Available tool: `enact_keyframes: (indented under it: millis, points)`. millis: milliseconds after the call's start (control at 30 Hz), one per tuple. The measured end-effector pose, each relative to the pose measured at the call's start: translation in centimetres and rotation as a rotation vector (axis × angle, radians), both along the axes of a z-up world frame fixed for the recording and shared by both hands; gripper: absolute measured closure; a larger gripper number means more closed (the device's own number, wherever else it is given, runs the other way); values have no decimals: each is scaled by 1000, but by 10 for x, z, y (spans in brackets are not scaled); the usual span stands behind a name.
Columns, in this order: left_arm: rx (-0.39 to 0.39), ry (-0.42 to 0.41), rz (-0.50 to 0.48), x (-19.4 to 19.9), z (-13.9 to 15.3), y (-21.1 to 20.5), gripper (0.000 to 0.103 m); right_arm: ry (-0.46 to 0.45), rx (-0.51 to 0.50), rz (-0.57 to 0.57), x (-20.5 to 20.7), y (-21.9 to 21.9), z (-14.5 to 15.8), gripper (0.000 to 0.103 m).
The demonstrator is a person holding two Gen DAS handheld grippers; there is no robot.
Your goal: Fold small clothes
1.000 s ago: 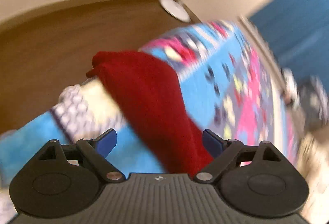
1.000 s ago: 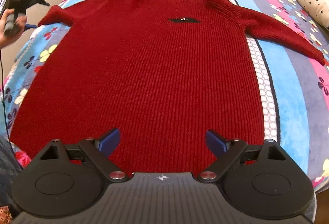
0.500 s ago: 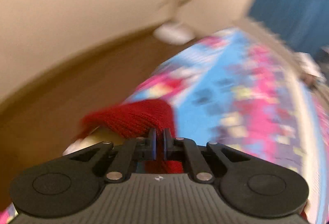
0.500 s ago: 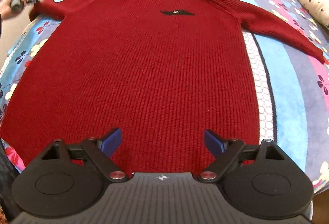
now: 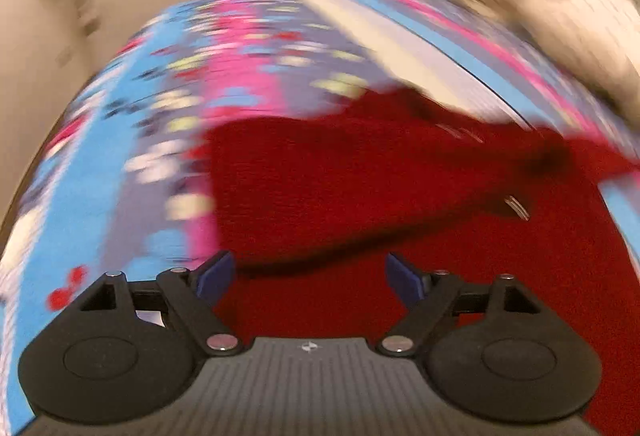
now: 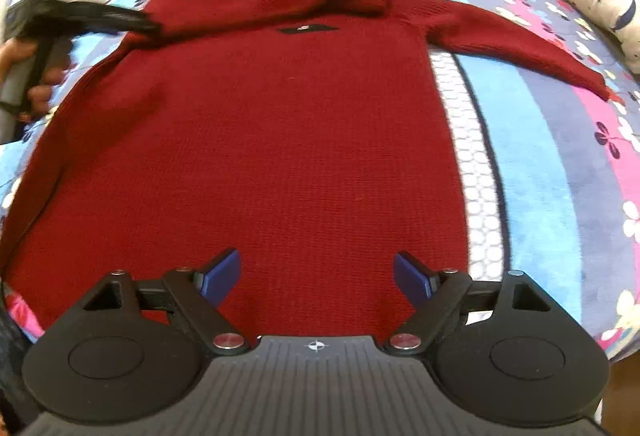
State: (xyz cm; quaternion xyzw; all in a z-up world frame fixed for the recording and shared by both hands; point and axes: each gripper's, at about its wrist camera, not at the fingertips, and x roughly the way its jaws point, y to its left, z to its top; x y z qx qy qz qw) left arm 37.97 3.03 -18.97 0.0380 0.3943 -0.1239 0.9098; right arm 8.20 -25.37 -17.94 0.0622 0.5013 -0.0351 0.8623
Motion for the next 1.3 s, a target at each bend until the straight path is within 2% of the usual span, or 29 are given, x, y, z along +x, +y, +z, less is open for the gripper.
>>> enact_keyframes:
  millis: [100,133,200,267,300,333,367,400,433,467,533,567,633,667,733,767,800,833,900,933,967,1000,1100,1133,1167,1200,1267,1300]
  points:
    - [-143,17,175,40,11,56,16,-52,41,-47,22,-17,4,18]
    - [-173,44,195,55,12,65,16,-75,54,-67,30,-23,7,18]
    - [-244,127,201,92,5,71,15,-113,74,-118,51,-34,12,18]
    - [-302,249,215,123,-11,65,4,-141,81,-161,65,-42,18,18]
    - [-314,334,260,144,-27,62,0,-149,82,-169,72,-47,18,18]
    - [-320,411,303,161,-42,59,1,-156,76,-170,75,-49,20,18]
    - [-310,447,326,169,-51,54,1,-160,64,-167,76,-49,20,18]
    - [-268,421,337,170,-50,47,1,-161,50,-161,77,-49,20,18]
    - [-218,340,301,167,-39,36,41,-159,36,-156,78,-49,19,18]
    - [-202,287,233,160,-29,28,85,-156,29,-155,77,-49,17,18]
    - [-178,224,213,151,-8,23,86,-169,53,-155,83,-56,17,18]
    - [-159,202,190,149,-3,26,86,-207,106,-166,93,-66,18,18]
    - [-89,228,200,155,-11,32,86,-270,255,-228,127,-92,17,19]
    - [-78,252,207,161,-19,38,85,-274,342,-259,146,-105,13,19]
    - [-81,287,215,167,-29,45,81,-264,594,-298,198,-128,-7,19]
    - [-90,283,225,157,-31,49,80,-236,693,-351,224,-135,-20,21]
    - [-96,276,225,157,-28,48,80,-194,725,-409,245,-137,-31,21]
    - [-86,266,226,155,-25,44,75,-159,718,-453,263,-135,-40,20]
    - [-62,247,216,144,-19,42,55,-143,664,-478,284,-125,-53,26]
    - [-62,244,199,137,-19,41,36,-136,618,-482,293,-119,-58,60]
    - [-57,238,185,129,-17,39,23,-144,598,-437,299,-114,-60,94]
    - [-49,214,169,122,-13,38,20,-172,552,-413,297,-109,-54,94]
    - [-30,167,100,106,-11,36,18,-386,446,-244,275,-92,-15,95]
    - [-14,163,78,100,-13,35,18,-432,417,-220,266,-92,-8,95]
    - [21,166,59,96,-18,33,18,-419,404,-237,263,-95,-13,94]
    - [77,170,46,94,-25,29,17,-356,405,-265,266,-99,-25,94]
    - [199,146,44,88,-37,22,6,-111,408,-318,276,-107,-69,89]
    - [249,108,51,84,-36,18,4,-156,445,-316,268,-113,-77,89]
